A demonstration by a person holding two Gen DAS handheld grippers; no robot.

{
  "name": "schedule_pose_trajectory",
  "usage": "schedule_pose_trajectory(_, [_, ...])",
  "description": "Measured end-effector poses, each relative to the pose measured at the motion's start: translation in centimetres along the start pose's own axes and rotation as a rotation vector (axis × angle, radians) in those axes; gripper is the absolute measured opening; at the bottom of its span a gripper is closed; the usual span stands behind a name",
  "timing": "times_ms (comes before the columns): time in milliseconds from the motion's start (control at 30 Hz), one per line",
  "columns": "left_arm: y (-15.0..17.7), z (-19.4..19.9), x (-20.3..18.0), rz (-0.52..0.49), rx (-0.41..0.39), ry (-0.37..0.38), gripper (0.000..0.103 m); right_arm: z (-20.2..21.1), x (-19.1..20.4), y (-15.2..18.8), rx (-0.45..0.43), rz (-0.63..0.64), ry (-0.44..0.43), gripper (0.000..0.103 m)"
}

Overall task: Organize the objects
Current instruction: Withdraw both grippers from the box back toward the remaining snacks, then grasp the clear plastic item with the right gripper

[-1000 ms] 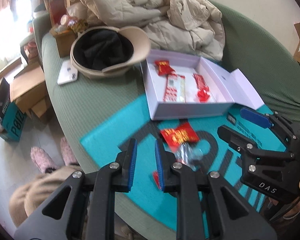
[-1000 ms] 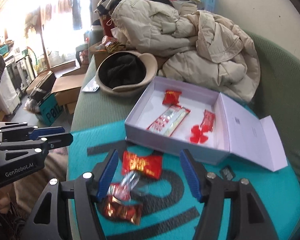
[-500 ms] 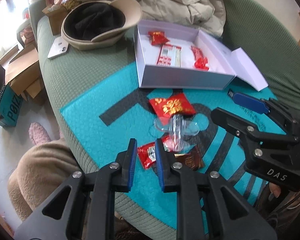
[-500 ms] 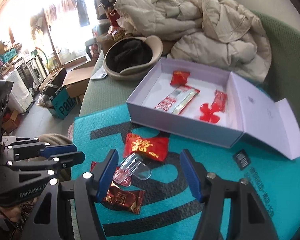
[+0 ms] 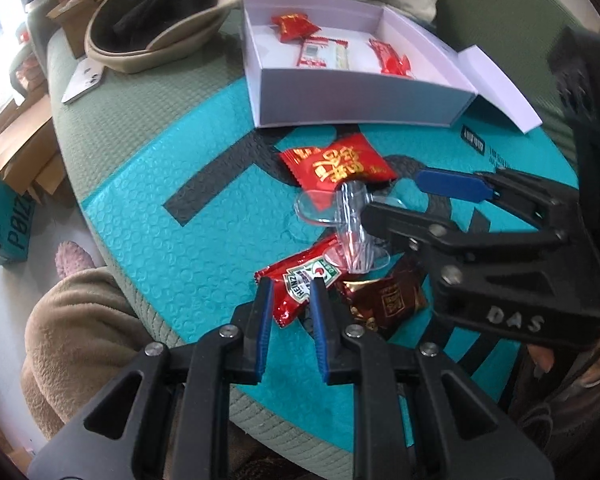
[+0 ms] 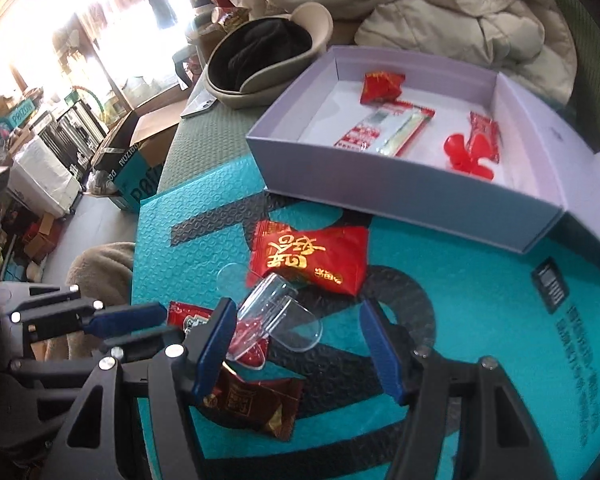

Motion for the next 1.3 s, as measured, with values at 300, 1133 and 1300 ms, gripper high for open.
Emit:
schedule_pose_trajectory(300, [1.0, -0.8, -0.2, -0.041, 0.011, 0.044, 0.017, -2.0, 0.9, 1.0, 0.014, 0.028, -0.010, 0.065])
schedule_pose_trajectory(1133, [0.4, -0.8, -0.8, -0.022, 0.018, 0.076, 0.018, -0.2, -0.8, 1.2, 0.032, 0.100, 0.005, 0.047])
schedule_pose_trajectory(1300, [0.6, -1.0, -0.8, -0.041, 0.022, 0.052, 0.022, -0.8, -0.7, 1.4, 0.035, 0.109, 0.006, 0.047])
Point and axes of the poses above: each gripper's, at about its wrist camera, not at the fingertips, and z roughly against the way its jaws point, x to its left, y to its underside, the point moved 10 cm from there along -z, roughly the way its jaws point, and after that the axes turned 14 degrees about -x, right-handed, at the moved point
